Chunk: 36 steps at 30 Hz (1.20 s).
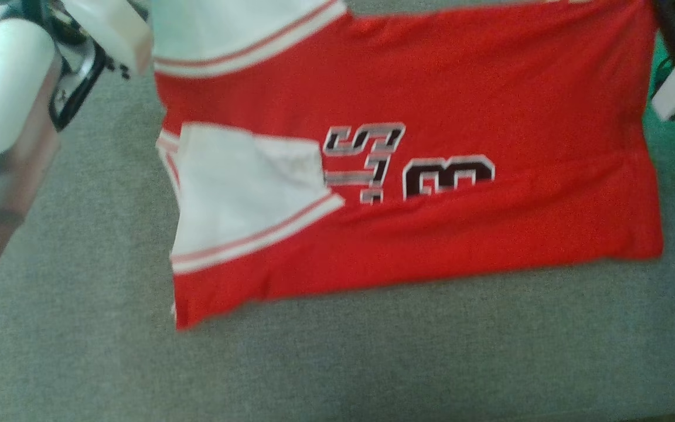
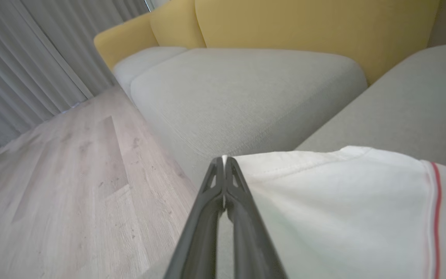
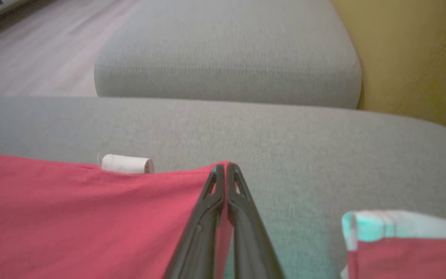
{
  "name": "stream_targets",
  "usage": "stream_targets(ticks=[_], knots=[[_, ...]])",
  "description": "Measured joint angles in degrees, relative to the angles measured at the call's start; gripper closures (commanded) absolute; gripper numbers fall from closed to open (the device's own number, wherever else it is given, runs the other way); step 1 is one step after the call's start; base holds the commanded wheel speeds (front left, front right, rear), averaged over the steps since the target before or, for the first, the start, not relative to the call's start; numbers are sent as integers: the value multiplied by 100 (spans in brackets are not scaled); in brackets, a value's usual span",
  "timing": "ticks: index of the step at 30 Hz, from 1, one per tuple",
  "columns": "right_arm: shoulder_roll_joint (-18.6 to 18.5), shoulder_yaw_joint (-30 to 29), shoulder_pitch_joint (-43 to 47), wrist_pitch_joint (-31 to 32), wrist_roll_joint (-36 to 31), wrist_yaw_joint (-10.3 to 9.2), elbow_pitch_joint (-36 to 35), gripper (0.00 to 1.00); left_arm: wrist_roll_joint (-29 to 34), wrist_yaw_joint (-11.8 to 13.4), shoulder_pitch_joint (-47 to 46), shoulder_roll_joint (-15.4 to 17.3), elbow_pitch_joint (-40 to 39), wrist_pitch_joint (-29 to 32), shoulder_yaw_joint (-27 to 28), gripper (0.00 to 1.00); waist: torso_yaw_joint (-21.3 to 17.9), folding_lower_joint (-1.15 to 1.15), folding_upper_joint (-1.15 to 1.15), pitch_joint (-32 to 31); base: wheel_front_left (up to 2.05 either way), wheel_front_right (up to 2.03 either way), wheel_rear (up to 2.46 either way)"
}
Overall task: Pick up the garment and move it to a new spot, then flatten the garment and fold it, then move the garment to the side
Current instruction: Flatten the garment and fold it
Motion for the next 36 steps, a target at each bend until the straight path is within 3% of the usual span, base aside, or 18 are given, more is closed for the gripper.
stream_targets(ticks=[8, 14, 24, 32, 36], knots=[[-226, -75, 15, -541, 415, -1, -120, 100, -92, 62, -5, -107, 60, -576, 74, 100, 123, 0, 0, -240, 0, 0, 0], [-427, -29, 651, -766, 613, -1, -314, 100, -165, 66, 764, 29, -294, -632, -10, 100, 238, -1, 0, -522, 0, 0, 0], [-612, -116, 1619, -1046, 762, -1, -569, 100, -310, 606, 2137, 545, -1543, -681, -168, 100, 445, -1, 0, -998, 0, 0, 0], [-661, -641, 2677, -1146, 698, 0, -912, 100, -386, 1295, 3322, 1047, -2688, -664, -325, 100, 583, -2, 0, -1294, 0, 0, 0], [-662, -905, 3091, -1146, 617, 0, -1034, 100, -480, 1439, 3659, 1159, -2953, -684, -328, 100, 611, -1, 0, -1338, 0, 0, 0]])
